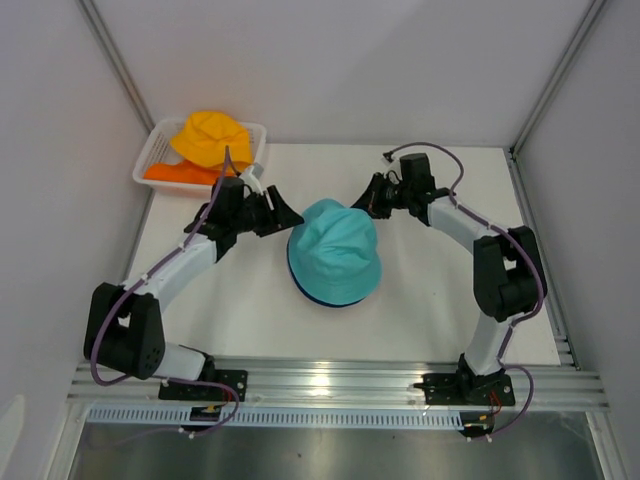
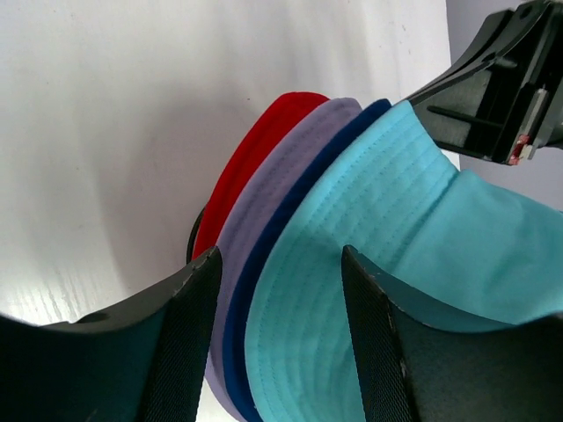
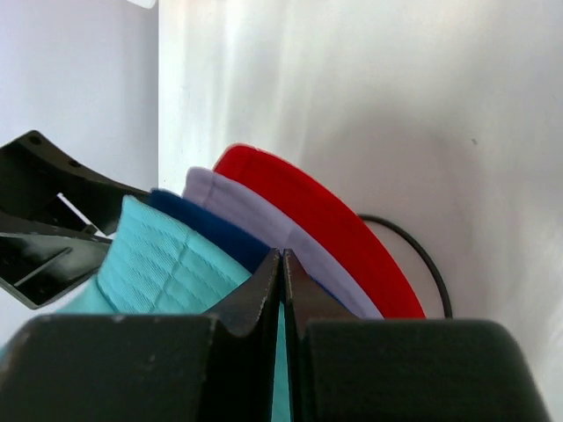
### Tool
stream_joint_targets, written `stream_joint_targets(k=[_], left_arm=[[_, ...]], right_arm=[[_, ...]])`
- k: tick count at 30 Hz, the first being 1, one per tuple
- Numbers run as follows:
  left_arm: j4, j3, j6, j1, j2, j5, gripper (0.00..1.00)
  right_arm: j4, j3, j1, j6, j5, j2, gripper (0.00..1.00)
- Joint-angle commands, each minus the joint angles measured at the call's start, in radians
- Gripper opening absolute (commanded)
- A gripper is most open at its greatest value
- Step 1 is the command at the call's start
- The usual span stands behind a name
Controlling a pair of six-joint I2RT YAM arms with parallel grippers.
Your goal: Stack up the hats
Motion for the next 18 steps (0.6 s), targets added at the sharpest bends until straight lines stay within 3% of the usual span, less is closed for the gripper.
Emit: stream_joint_targets(k=[1,6,9,10,14,15,18], left_arm=[[0.044,0.025,0.006,0.018,0.018,0.027,0.61],[0.085,-0.016,-0.037,0.029,0.009,0.071,0.59],[0.171,-0.048,-0.080,0.029,0.000,0.140,0.40],[0.185,-0.056,-0.091,0.029,-0.002,0.153,0.24],[0.214,-0.070,-0.115,0.029,-0.008,0.177,0.12],[0.214,-0.075,-0.115,0.029,-0.011,0.176,0.06],[0.219,-0.084,-0.119,0.029,-0.017,0.168,0.01]], right_arm=[[-0.033,0.113,0.031,-0.029,-0.040,0.054,0.06],[-0.102,0.208,0.041,-0.075,-0.038,0.111,0.11],[-0.154,0.255,0.033,-0.113,-0.012,0.121,0.14],[-0.159,0.260,0.030,-0.118,-0.001,0.118,0.15],[-0.195,0.274,-0.005,-0.147,0.023,0.111,0.23],[-0.211,0.277,-0.016,-0.156,0.032,0.102,0.25],[-0.277,0.295,-0.070,-0.204,0.094,0.061,0.32]])
